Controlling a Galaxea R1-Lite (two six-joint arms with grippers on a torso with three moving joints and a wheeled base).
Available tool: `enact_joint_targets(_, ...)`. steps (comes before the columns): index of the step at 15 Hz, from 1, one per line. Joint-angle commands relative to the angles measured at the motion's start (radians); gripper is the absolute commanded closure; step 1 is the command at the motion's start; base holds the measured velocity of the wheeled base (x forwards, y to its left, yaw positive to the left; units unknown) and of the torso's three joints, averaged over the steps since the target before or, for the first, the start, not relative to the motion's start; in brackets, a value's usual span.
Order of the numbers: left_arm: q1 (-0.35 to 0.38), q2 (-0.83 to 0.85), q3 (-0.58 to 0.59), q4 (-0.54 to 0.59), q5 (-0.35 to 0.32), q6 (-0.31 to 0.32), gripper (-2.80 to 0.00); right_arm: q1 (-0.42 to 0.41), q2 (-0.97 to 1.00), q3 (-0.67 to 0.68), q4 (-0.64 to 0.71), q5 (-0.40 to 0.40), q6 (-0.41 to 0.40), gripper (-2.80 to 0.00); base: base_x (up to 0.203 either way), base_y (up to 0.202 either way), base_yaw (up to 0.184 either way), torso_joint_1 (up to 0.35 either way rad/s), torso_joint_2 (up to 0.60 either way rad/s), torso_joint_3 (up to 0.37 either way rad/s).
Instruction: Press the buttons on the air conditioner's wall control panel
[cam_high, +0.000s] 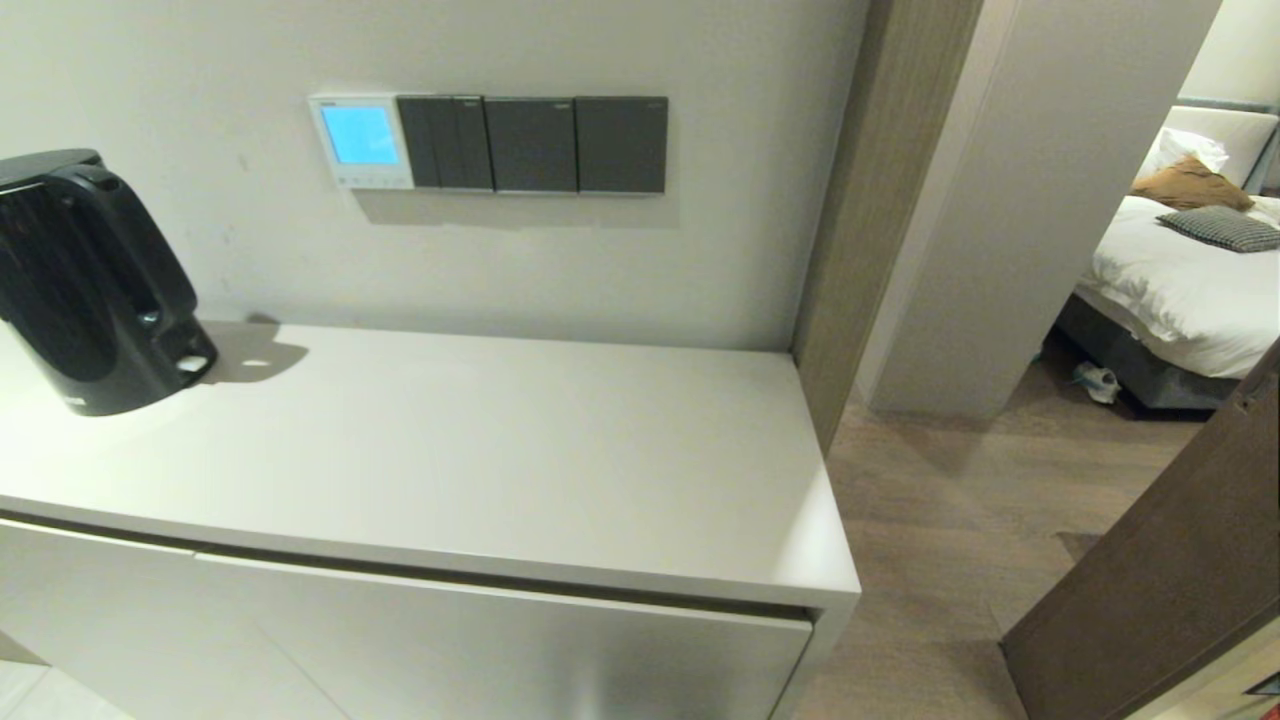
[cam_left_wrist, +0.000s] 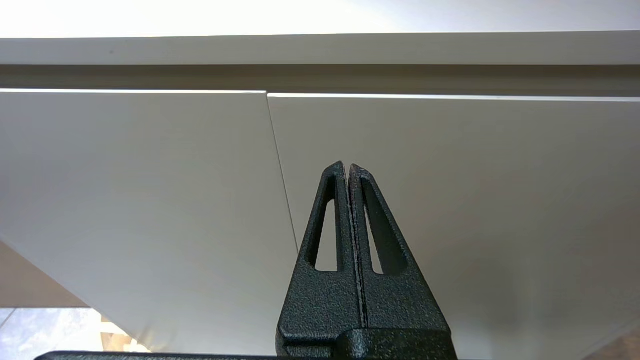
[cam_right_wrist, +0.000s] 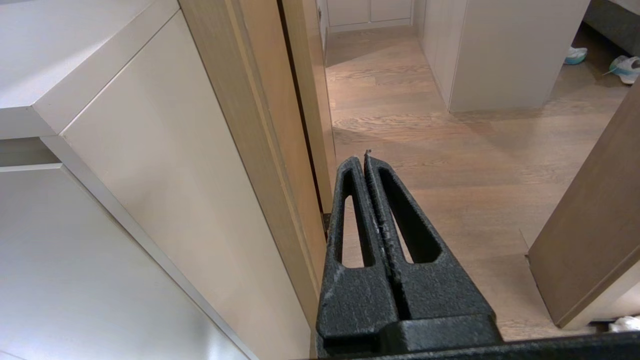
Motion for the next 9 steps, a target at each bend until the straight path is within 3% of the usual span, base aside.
enact_joint_targets(1,0.000,0.000,0.000,0.000,0.000,0.001,0.00,0.000,0.001,0.002,0.000,0.000,0.000,0.00,0.000,0.000,0.000,0.000,0.00,0.000)
enact_joint_targets(9,0.000,0.000,0.000,0.000,0.000,0.001,0.00,0.000,0.001,0.002,0.000,0.000,0.000,0.00,0.000,0.000,0.000,0.000,0.00,0.000)
